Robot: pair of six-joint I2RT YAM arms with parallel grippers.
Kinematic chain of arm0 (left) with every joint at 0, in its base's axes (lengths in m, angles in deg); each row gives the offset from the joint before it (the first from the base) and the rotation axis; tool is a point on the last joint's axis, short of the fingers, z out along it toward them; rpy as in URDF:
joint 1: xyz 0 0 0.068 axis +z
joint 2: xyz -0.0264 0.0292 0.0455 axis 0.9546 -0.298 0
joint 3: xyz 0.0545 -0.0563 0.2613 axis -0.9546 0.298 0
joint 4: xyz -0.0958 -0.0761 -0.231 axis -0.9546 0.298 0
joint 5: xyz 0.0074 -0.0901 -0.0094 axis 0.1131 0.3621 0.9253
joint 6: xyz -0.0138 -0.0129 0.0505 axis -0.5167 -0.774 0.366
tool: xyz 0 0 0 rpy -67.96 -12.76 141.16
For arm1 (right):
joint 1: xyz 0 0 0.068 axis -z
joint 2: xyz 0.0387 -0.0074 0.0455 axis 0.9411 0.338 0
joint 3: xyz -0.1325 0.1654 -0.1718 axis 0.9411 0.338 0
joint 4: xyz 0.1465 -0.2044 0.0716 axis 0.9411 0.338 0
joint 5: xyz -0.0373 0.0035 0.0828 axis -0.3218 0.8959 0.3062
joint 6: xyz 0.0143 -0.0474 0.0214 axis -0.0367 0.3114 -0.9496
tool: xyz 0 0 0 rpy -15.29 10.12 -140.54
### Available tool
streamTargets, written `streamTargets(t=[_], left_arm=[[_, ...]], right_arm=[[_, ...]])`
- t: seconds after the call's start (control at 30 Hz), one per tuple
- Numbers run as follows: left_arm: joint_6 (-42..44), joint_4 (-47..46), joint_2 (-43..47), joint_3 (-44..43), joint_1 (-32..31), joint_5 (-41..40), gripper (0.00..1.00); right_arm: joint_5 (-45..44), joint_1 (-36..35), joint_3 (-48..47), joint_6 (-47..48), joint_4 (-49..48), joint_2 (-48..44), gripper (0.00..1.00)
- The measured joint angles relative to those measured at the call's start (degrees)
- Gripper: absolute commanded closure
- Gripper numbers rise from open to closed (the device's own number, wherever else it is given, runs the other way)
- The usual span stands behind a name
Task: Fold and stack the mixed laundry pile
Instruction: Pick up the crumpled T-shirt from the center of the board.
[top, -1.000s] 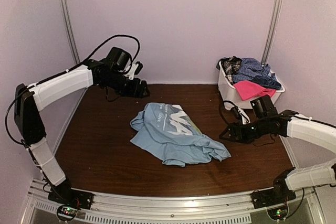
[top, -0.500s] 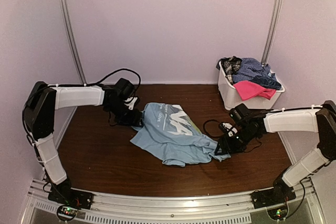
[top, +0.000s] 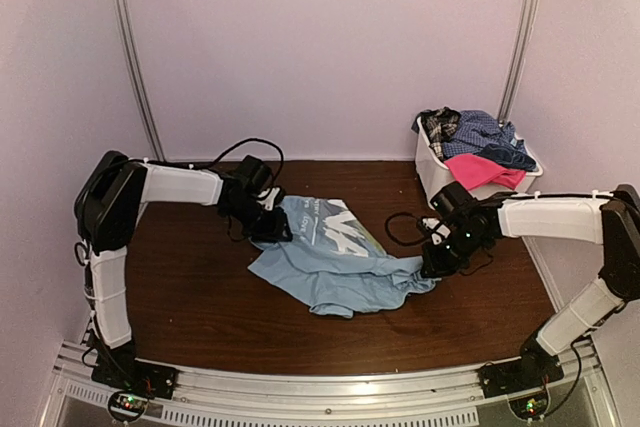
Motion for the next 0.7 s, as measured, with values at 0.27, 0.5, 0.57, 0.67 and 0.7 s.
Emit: streamTargets(t=[0.27, 0.5, 0.57, 0.67, 0.7], left_arm=[[-0.6, 2.0, 6.5, -0.4, -0.1, -1.6, 1.00], [-0.3, 8.1, 23.3, -1.8, -0.2, -5.5, 1.00], [-0.3, 9.5, 27.3, -2.7, -0.2, -5.4, 1.00], [-0.3, 11.7, 33.0, -3.1, -1.5, -5.0, 1.00], [-0.3, 12.7, 34.9, -3.1, -2.4, -4.9, 0.99]], right_arm=[[-6.7, 1.3, -15.5, 2.0, 9.8, -1.8, 1.00], [-10.0, 6.3, -35.5, 7.0, 16.7, -3.2, 1.00], [-9.6, 6.6, -41.0, 8.8, 18.3, -3.2, 1.00], [-7.4, 6.5, -48.5, 11.1, 20.8, -3.2, 1.00], [-6.1, 6.5, -50.9, 11.9, 21.6, -3.2, 1.00]])
